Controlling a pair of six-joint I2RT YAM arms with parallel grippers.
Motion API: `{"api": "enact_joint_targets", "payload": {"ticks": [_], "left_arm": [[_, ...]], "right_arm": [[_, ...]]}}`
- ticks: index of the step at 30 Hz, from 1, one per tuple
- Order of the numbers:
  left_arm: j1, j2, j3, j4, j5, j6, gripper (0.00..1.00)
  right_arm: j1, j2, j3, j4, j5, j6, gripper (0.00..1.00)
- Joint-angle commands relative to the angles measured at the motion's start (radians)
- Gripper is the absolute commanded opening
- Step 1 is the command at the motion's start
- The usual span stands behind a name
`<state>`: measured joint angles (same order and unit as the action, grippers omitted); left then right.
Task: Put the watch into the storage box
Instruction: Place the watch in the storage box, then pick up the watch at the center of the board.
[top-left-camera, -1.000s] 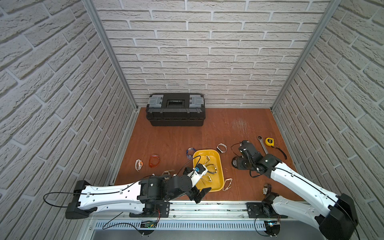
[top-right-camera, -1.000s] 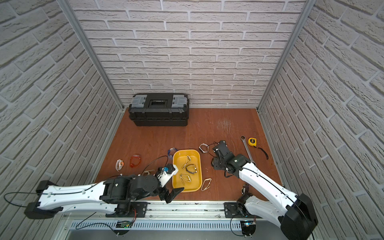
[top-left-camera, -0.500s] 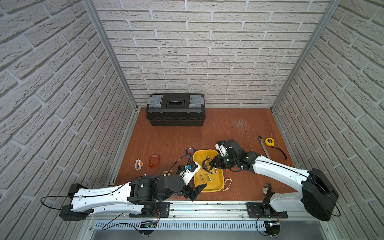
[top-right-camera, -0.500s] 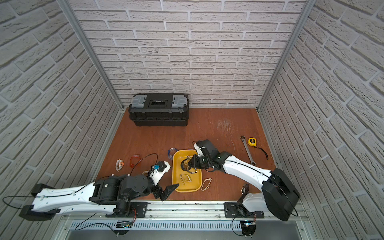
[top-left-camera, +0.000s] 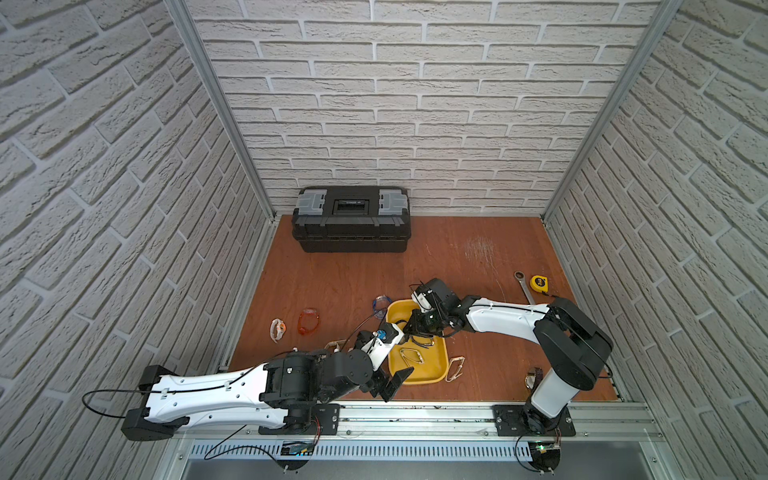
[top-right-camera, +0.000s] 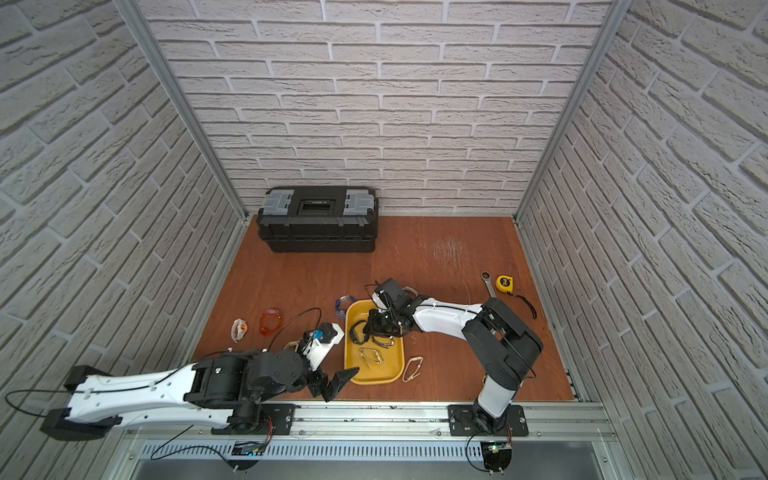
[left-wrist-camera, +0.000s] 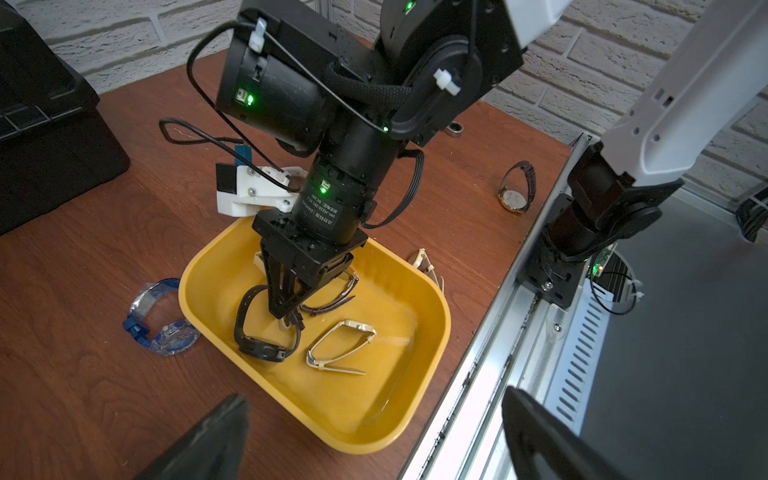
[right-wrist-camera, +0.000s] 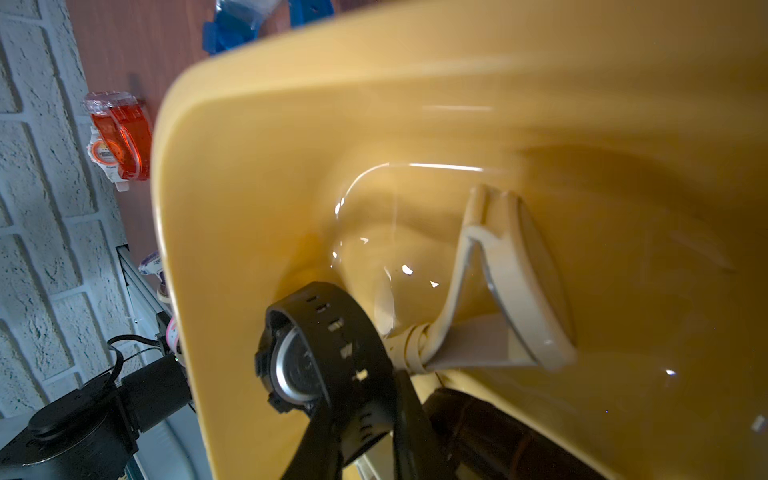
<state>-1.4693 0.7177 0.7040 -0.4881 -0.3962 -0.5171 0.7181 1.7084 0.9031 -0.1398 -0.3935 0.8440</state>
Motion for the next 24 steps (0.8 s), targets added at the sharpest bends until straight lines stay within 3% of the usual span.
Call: {"api": "enact_joint_targets", "payload": {"ticks": [1,7,12,24], "left_arm": [[0.000,0.000,0.036,0.019,-0.018,0.000,0.98],[0.001,0.000,0.051,0.007,-0.024,0.000,0.98],[0.000,0.040,0.062,0.003,-0.026,-0.003,0.98],[0.006,0.040,0.066,-0.006,-0.039,-0.017,0.98]], "right_arm": [[0.003,0.016,0.016,0.022,-0.006,0.002,0.13],[0.002,-0.026,0.020,-0.050,0.038,-0.027,0.36],[-0.003,-0.083,0.011,-0.096,0.070,-0.045,0.47],[-0.010,-0.266,-0.005,-0.164,0.084,-0.078,0.53]]}}
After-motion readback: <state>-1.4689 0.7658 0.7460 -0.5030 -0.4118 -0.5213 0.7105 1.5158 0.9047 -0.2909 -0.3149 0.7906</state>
